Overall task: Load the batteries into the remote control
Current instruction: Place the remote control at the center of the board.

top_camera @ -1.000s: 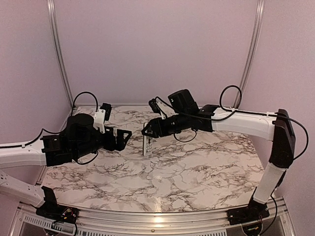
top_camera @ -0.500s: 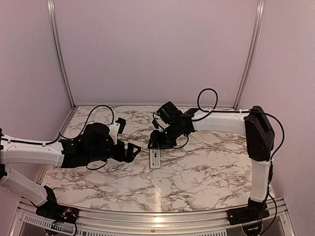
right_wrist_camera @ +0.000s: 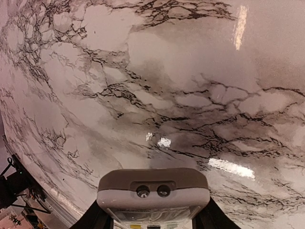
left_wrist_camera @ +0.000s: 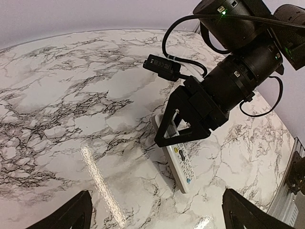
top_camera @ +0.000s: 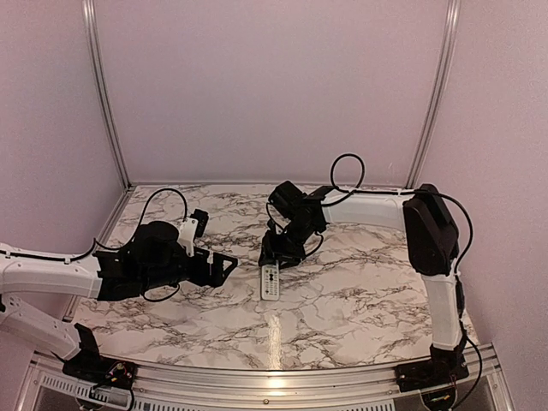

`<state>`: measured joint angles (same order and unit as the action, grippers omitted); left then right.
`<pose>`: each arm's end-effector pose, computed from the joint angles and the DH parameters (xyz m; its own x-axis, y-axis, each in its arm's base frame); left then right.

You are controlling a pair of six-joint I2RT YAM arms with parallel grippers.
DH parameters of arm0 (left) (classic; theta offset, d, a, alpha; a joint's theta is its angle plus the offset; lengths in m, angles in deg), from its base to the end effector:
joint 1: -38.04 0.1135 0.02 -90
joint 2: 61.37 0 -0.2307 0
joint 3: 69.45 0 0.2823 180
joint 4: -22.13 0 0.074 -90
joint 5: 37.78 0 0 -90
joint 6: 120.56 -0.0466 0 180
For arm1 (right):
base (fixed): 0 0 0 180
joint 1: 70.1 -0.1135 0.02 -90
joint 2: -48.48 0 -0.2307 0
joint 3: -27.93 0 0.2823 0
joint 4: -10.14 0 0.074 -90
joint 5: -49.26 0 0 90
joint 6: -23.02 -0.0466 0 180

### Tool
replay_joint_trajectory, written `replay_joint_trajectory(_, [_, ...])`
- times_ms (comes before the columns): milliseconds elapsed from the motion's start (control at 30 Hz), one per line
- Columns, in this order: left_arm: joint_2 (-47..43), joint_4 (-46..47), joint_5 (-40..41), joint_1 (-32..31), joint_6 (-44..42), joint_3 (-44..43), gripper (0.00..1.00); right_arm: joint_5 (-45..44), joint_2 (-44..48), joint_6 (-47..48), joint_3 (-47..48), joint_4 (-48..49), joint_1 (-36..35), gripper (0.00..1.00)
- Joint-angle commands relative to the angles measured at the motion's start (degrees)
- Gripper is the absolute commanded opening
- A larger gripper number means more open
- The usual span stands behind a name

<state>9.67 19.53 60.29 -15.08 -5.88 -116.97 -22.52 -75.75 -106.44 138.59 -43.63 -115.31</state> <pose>0.1923 -0.2454 0.1661 -0.5392 0.0298 -0.8417 0.5406 0.7786 -0.3187 0.3206 0.3436 0.1289 -0.9843 -0.1347 -0.1141 -0.1728 0.8669 0.4676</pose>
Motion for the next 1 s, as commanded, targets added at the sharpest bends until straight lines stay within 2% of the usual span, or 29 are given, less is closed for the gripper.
replay_joint_trajectory(0, [-0.91, 2.57, 1.02, 0.37, 0.79, 2.5, 0.99, 1.01, -2.93, -1.03, 2.42, -5.52, 0.51, 0.32])
replay_joint_trajectory(167, [-1.6, 3.25, 1.35, 0.45, 0.62, 3.83, 0.99, 0.87, -5.41, -1.55, 5.68, -7.78, 1.3, 0.36])
replay_joint_trajectory(367, [-1.46, 3.96, 0.48, 0.91, 0.49, 4.2, 0.99, 2.17, -7.16, -3.67, 6.89, -8.34, 1.81, 0.5])
replay_joint_trajectory(467, [-1.44, 4.51, -0.29, 1.22, 0.85, 4.27, 0.99, 3.01, -7.47, -4.66, 7.06, -8.27, 1.88, 0.62])
replay_joint_trajectory(633, [-2.25, 4.16, -0.82, 1.35, 0.25, 4.35, 0.99, 3.6, -7.48, -5.0, 7.48, -8.05, 2.27, 0.68])
replay_joint_trajectory(833, [-3.39, 0.16, -2.31, 2.48, -0.62, 1.67, 0.99, 4.12, -3.74, -2.74, 7.1, -3.26, 2.32, 0.72])
replay_joint_trajectory(967, [-2.51, -6.26, -5.54, 5.01, -2.24, -3.93, 0.99, 6.99, 2.11, 0.91, 0.5, 4.94, 2.84, 0.74])
